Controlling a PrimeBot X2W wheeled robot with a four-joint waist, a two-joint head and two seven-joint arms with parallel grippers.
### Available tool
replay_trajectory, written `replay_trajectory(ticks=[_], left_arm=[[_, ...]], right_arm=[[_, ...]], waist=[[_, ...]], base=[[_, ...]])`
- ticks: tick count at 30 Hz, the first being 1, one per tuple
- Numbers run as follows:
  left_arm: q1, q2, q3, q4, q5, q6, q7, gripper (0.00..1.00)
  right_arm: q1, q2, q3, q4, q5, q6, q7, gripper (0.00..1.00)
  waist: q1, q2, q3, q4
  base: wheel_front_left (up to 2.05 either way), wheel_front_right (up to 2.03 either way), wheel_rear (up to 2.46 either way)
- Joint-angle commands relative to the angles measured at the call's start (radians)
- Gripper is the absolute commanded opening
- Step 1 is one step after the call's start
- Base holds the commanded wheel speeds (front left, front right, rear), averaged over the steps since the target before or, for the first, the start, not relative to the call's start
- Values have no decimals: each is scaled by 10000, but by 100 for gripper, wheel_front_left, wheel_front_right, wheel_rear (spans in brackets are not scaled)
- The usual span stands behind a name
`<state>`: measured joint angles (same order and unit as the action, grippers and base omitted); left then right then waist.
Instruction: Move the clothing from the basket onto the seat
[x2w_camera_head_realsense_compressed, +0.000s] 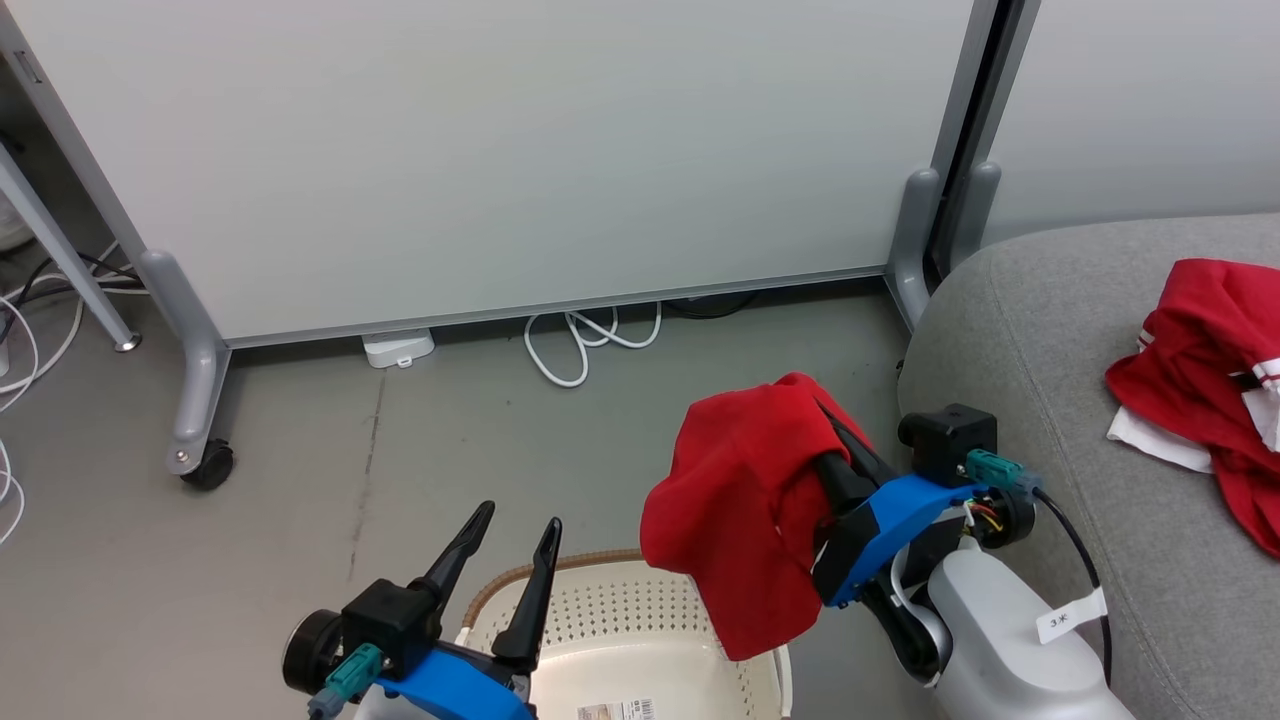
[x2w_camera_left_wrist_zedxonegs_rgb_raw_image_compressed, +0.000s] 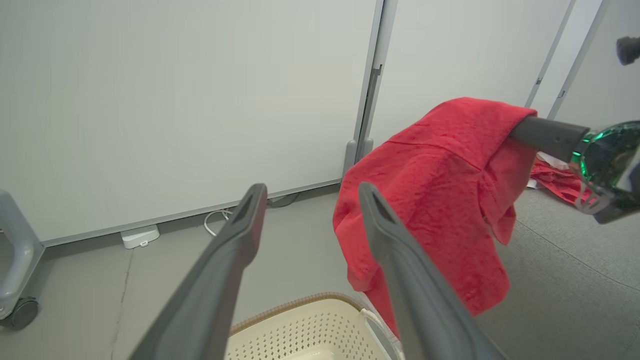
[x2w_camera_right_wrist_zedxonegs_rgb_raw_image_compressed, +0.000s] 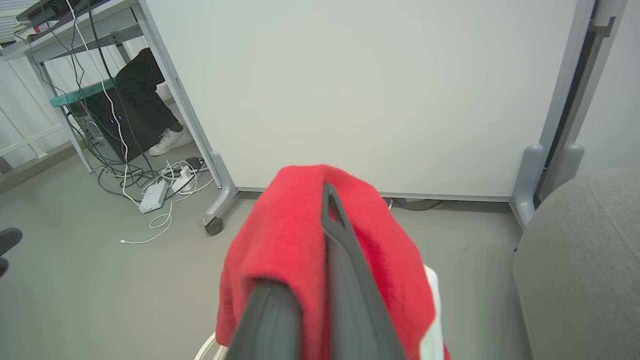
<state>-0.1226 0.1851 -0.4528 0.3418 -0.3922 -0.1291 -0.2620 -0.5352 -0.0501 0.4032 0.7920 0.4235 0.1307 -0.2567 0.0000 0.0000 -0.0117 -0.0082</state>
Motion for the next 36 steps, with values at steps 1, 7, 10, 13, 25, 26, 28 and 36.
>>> replay_trajectory(ticks=[1,7,10,13,25,26,28,36], left_arm=[[79,-21,84,-47,86,-22,-44,100],[0,-62,22,-117,162,-22,-44,100],[-43,-73,13,-156,161,-22,-44,100],[-41,-90,30,-183,156,-22,-44,100],[-344,-170,-253,-141,70,-22,-42,100],[-378,-176,-281,-137,74,-21,-42,100],[-469,-203,-350,-112,78,-21,-44,100],[-625,-168,-468,-96,11,-21,-44,100]], right_arm=[[107,-5,-38,13,-14,1,-63,0],[85,-5,-148,-19,-47,1,-74,0],[62,-6,-276,-58,-94,1,-74,0],[68,-6,-411,-101,-188,1,-79,0],[255,-3,-1170,-201,-709,1,-66,0],[270,-4,-1278,-217,-778,1,-65,0],[342,-3,-1493,-265,-935,1,-54,0],[637,-3,-2090,-669,-1240,1,72,0]], waist=[[0,0,0,-11],[0,0,3,-212],[0,0,18,-462],[0,0,43,-818],[0,0,254,-2257],[0,0,272,-2374],[0,0,309,-2572],[0,0,441,-3215]], base=[[0,0,0],[0,0,0],[0,0,0],[0,0,0],[0,0,0],[0,0,0],[0,0,0],[0,0,0]])
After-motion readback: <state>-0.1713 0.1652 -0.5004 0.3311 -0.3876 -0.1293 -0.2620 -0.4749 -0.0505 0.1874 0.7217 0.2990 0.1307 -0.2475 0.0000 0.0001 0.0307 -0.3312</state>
